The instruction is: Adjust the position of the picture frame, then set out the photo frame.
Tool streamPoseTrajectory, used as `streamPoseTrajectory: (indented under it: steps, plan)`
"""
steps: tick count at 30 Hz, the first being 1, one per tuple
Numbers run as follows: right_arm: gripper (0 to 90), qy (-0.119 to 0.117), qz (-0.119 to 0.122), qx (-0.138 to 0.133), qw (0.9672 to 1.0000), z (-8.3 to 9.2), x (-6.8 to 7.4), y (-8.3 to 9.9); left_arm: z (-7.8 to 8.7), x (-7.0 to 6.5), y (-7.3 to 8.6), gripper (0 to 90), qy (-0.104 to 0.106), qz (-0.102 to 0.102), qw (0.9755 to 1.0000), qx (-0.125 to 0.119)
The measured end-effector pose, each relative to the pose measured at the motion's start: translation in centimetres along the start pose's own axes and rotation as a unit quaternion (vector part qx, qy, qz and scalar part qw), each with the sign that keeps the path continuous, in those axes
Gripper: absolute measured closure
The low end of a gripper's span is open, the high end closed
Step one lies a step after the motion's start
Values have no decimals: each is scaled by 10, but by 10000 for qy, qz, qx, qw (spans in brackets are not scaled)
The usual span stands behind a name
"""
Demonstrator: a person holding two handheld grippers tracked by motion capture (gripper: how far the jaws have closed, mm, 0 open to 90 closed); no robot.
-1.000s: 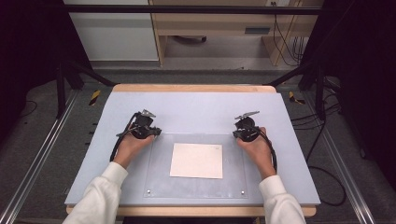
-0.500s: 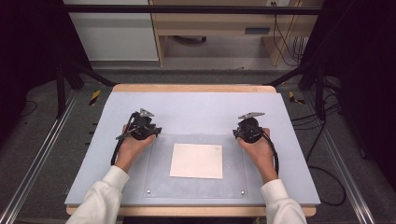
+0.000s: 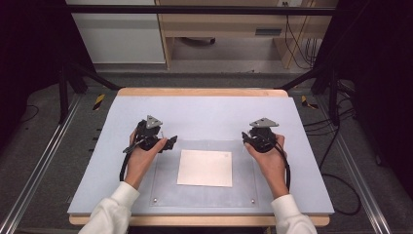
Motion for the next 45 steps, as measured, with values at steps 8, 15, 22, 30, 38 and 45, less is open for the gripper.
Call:
streamPoseTrajectory:
  steps: [8,15,22,30,38,45]
  plan:
    - [588,48,84,-10,10000,-5,3,4,2,2,2,375,-385,-6,9992,-127]
    - [711,110,58,-9,9999,-11,1,4,1,7,5,601,-515,35,9984,-245]
    - [838,136,33,100,9999,-14,1,6,-2,5,8,706,-522,25,9983,-240]
    - [846,79,16,109,9999,-14,2,6,-2,10,11,826,-597,14,9979,-252]
    - [858,-58,-127,277,9995,-14,2,4,-1,11,11,840,-447,3,9990,11]
    - [861,-116,-167,501,9985,-16,1,2,-3,12,9,845,-255,60,9993,261]
Point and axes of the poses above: each handheld gripper's, and its own axes: z roughly backward along the jaws, y roughly out of its underside, x roughly to its left, the point moved 10 cm from there along -z, roughly forward along the jaws, and after that the axes turned 2 degrees about -y, right-handed, at the moved point
